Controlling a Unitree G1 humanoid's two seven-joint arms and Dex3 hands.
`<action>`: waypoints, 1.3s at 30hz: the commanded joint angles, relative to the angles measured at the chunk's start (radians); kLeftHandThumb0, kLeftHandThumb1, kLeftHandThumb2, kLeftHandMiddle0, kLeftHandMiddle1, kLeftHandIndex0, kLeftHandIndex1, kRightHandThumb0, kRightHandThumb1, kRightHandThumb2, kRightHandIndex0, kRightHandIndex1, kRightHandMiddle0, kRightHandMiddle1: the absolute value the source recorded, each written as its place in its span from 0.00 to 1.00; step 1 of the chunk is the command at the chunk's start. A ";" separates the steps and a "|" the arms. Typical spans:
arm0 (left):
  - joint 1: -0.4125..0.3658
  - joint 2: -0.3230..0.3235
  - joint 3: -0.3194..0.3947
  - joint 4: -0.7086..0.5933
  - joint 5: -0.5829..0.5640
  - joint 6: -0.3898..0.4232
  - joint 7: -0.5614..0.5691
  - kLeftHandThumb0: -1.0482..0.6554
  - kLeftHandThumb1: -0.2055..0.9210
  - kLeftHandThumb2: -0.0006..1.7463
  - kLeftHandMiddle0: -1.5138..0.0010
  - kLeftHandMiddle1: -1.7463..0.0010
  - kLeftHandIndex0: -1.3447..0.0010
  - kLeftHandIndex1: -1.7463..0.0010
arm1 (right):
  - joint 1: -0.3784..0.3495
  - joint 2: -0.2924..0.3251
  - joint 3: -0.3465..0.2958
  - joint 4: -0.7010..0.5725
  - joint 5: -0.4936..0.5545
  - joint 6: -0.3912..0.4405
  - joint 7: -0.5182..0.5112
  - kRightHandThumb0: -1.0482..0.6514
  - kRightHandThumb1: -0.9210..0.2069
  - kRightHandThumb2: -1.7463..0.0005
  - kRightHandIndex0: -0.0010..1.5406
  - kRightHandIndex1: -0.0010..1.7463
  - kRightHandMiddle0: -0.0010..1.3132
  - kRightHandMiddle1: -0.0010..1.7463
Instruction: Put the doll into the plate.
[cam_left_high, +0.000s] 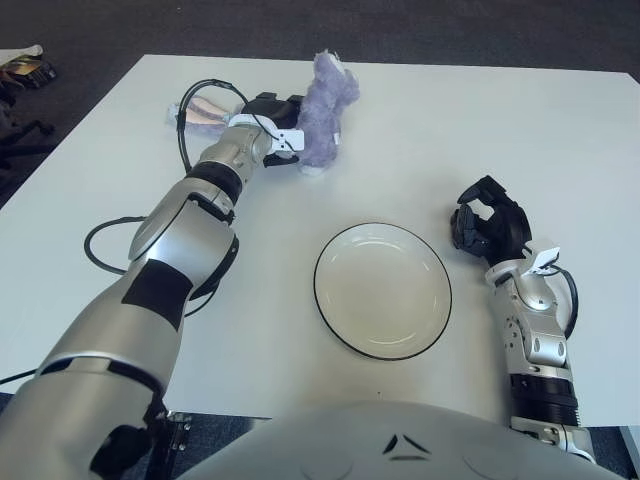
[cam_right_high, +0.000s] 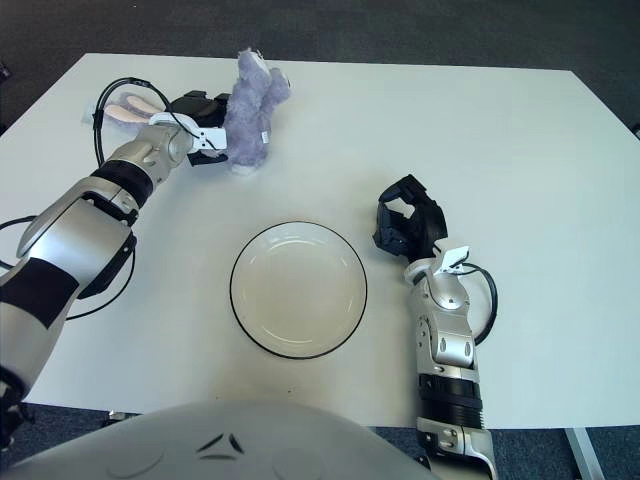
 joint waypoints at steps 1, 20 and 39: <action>0.063 -0.009 0.005 0.022 -0.008 -0.009 -0.025 0.62 0.19 0.91 0.41 0.13 0.51 0.00 | 0.031 0.006 0.000 0.048 0.012 0.036 0.004 0.36 0.39 0.36 0.82 1.00 0.37 1.00; 0.060 0.009 0.026 -0.004 -0.027 -0.021 -0.028 0.62 0.16 0.94 0.41 0.09 0.51 0.00 | 0.022 -0.005 -0.006 0.065 0.011 0.041 0.016 0.36 0.38 0.37 0.81 1.00 0.37 1.00; 0.047 0.016 0.089 -0.034 -0.094 -0.065 -0.067 0.62 0.21 0.90 0.41 0.12 0.55 0.00 | 0.018 -0.006 -0.004 0.075 -0.020 0.040 -0.004 0.36 0.37 0.37 0.80 1.00 0.36 1.00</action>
